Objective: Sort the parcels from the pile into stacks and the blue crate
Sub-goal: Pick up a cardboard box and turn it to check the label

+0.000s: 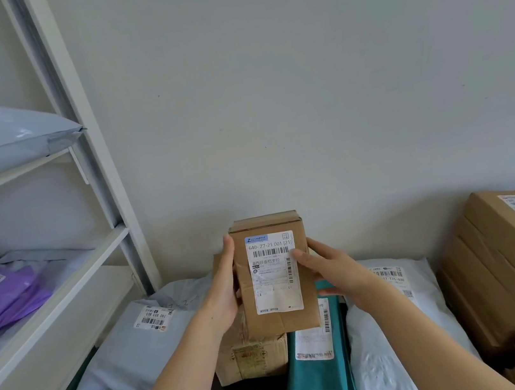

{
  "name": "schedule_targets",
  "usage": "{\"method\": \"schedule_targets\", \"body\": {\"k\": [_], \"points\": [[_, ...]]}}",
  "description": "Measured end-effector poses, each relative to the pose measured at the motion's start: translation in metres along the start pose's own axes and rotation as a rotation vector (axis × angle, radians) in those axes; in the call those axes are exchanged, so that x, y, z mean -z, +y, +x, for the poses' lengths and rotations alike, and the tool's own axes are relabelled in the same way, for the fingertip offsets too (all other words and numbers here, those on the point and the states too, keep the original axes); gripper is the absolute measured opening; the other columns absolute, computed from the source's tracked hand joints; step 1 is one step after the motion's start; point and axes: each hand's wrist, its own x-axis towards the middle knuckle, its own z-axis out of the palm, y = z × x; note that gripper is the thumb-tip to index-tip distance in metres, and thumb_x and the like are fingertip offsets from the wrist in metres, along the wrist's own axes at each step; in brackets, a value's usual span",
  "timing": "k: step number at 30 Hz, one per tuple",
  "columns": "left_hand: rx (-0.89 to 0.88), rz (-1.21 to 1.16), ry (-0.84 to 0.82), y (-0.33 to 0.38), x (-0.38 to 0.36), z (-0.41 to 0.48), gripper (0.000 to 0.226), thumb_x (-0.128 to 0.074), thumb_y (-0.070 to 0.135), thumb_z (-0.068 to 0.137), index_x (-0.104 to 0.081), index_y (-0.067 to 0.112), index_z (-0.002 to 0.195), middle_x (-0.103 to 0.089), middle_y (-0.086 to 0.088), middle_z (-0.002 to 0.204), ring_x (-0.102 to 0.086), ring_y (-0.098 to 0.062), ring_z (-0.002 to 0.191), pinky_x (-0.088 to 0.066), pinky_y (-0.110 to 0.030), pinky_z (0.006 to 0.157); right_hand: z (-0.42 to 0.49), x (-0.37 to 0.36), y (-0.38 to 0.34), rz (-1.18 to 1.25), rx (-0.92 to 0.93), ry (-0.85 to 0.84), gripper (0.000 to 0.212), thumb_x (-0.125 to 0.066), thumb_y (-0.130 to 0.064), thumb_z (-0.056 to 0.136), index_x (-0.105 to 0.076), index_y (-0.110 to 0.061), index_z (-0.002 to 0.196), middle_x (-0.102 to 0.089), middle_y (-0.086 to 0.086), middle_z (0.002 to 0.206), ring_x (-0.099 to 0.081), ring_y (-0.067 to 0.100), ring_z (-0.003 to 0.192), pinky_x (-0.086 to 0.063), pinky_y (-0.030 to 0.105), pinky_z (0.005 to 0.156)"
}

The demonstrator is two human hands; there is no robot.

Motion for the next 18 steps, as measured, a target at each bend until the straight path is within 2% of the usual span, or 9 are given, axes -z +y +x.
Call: {"method": "schedule_targets", "body": {"k": [3, 4, 6, 8, 9, 11, 12, 15, 18], "points": [[-0.025, -0.019, 0.02, 0.003, -0.001, 0.0, 0.07, -0.03, 0.081, 0.07, -0.072, 0.034, 0.102, -0.073, -0.003, 0.104, -0.065, -0.022, 0.1, -0.049, -0.038, 0.088, -0.001, 0.001, 0.001, 0.024, 0.016, -0.023, 0.032, -0.062, -0.043, 0.089, -0.048, -0.052, 0.116, -0.067, -0.013, 0.104, -0.062, -0.002, 0.087, -0.048, 0.018, 0.058], [-0.034, -0.03, 0.019, 0.004, -0.002, 0.0, 0.074, -0.029, 0.08, 0.07, -0.069, 0.031, 0.108, -0.073, -0.005, 0.105, -0.067, -0.02, 0.094, -0.053, -0.033, 0.079, -0.001, 0.001, 0.0, 0.032, 0.028, -0.027, 0.031, -0.063, -0.038, 0.09, -0.048, -0.052, 0.113, -0.069, -0.012, 0.102, -0.063, -0.003, 0.083, -0.049, 0.014, 0.053], [-0.035, -0.067, 0.014, 0.007, -0.003, -0.001, 0.079, -0.029, 0.078, 0.073, -0.064, 0.025, 0.119, -0.072, -0.012, 0.097, -0.07, -0.02, 0.075, -0.047, -0.021, 0.05, 0.0, 0.001, 0.001, 0.043, 0.051, -0.028, 0.04, -0.066, -0.03, 0.09, -0.049, -0.05, 0.12, -0.07, -0.007, 0.104, -0.066, -0.002, 0.081, -0.049, 0.01, 0.051], [-0.015, -0.099, 0.006, 0.008, -0.003, -0.002, 0.076, -0.03, 0.074, 0.082, -0.061, 0.02, 0.125, -0.066, -0.025, 0.102, -0.067, -0.038, 0.088, -0.042, -0.02, 0.043, 0.0, 0.0, 0.002, 0.049, 0.081, -0.029, 0.049, -0.068, -0.026, 0.088, -0.049, -0.046, 0.128, -0.071, -0.005, 0.108, -0.068, 0.004, 0.087, -0.051, 0.012, 0.057], [0.001, -0.109, -0.011, 0.009, -0.003, -0.003, 0.071, -0.031, 0.071, 0.087, -0.061, 0.019, 0.125, -0.069, -0.022, 0.096, -0.067, -0.039, 0.087, -0.043, -0.022, 0.046, 0.001, 0.0, 0.003, 0.048, 0.091, -0.031, 0.052, -0.069, -0.025, 0.088, -0.049, -0.046, 0.13, -0.071, -0.005, 0.108, -0.069, 0.006, 0.09, -0.052, 0.014, 0.06], [0.041, -0.116, -0.044, 0.01, -0.001, -0.001, 0.061, -0.039, 0.066, 0.088, -0.064, 0.018, 0.116, -0.069, -0.005, 0.069, -0.065, -0.023, 0.065, -0.046, -0.028, 0.06, 0.0, -0.001, 0.003, 0.053, 0.099, -0.034, 0.054, -0.069, -0.026, 0.087, -0.047, -0.048, 0.131, -0.072, -0.008, 0.107, -0.069, 0.008, 0.093, -0.053, 0.018, 0.064], [0.062, -0.115, -0.053, 0.01, 0.001, 0.002, 0.054, -0.046, 0.064, 0.085, -0.066, 0.019, 0.109, -0.064, 0.001, 0.065, -0.06, -0.018, 0.065, -0.047, -0.032, 0.068, -0.001, -0.001, 0.003, 0.068, 0.103, -0.039, 0.052, -0.068, -0.029, 0.087, -0.047, -0.051, 0.129, -0.071, -0.01, 0.106, -0.068, 0.007, 0.093, -0.053, 0.02, 0.066], [0.114, -0.112, -0.071, 0.009, 0.006, 0.005, 0.035, -0.062, 0.049, 0.072, -0.062, 0.021, 0.093, -0.056, -0.001, 0.075, -0.053, -0.02, 0.08, -0.044, -0.044, 0.085, -0.004, -0.002, 0.0, 0.144, 0.074, -0.057, 0.055, -0.064, -0.052, 0.081, -0.042, -0.055, 0.131, -0.064, -0.014, 0.116, -0.059, 0.007, 0.105, -0.051, 0.038, 0.087], [0.115, -0.088, -0.107, 0.01, 0.007, 0.004, 0.018, -0.063, 0.031, 0.08, -0.061, 0.023, 0.095, -0.056, -0.002, 0.087, -0.053, -0.022, 0.089, -0.048, -0.049, 0.082, 0.0, -0.005, -0.002, 0.21, 0.034, 0.006, 0.074, -0.058, -0.071, 0.071, -0.036, -0.046, 0.137, -0.055, -0.01, 0.128, -0.054, 0.015, 0.114, -0.044, 0.05, 0.102]]}}
